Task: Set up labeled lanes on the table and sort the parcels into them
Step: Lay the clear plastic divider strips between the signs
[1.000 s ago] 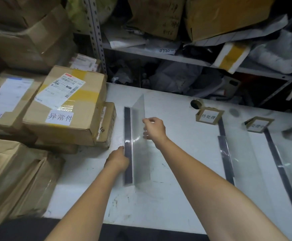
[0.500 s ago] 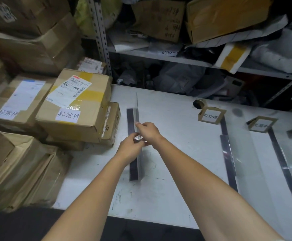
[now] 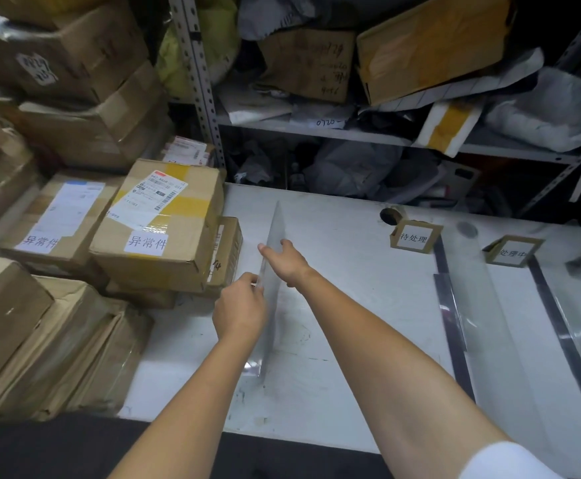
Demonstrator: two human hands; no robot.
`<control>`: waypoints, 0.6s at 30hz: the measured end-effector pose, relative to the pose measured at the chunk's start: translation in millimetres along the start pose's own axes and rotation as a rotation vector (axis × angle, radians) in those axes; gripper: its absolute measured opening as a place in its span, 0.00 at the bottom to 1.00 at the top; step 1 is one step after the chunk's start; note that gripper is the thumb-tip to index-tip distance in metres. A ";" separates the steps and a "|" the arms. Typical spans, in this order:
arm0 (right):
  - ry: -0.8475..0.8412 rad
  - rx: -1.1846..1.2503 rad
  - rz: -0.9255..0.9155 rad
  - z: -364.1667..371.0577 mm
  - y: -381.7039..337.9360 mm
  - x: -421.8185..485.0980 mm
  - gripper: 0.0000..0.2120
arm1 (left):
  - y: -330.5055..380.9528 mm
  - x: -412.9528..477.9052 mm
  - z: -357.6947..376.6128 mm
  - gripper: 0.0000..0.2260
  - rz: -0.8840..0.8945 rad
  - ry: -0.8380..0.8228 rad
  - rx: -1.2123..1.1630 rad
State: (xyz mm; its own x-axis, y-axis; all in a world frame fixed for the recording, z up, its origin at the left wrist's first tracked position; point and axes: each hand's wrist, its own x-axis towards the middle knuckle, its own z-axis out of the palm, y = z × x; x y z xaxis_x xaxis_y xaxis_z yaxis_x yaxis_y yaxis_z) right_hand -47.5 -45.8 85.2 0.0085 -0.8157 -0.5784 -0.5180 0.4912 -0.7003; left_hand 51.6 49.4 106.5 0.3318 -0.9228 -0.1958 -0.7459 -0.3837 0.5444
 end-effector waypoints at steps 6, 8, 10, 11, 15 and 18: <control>0.134 -0.069 -0.015 -6.5 -24.9 -16.5 0.48 | 10.3 -12.5 -41.4 0.07 0.094 0.102 -0.029; 0.171 -0.062 -0.051 -11.1 -38.3 -23.5 0.49 | 17.3 -13.0 -56.3 0.07 0.112 0.112 -0.038; 0.144 0.075 -0.070 -17.4 -52.9 -28.5 0.52 | 25.7 -13.4 -71.9 0.05 0.133 0.107 -0.052; 0.115 0.195 -0.073 -20.6 -59.0 -30.6 0.53 | 30.2 -14.0 -80.1 0.05 0.151 0.100 -0.070; 0.075 0.540 -0.087 -41.7 -82.2 -48.1 0.49 | 48.7 -15.4 -105.4 0.03 0.190 -0.003 -0.241; 0.117 0.638 -0.137 -68.3 -93.3 -62.5 0.39 | 69.9 -22.0 -125.3 0.08 0.154 -0.256 -0.518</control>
State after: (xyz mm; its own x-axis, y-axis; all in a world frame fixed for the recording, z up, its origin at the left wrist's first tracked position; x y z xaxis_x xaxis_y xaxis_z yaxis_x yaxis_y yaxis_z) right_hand -58.1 -61.5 215.2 -0.0733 -0.8938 -0.4424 0.0898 0.4359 -0.8955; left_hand 64.5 47.2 251.0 0.0446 -0.9701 -0.2384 -0.3742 -0.2375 0.8964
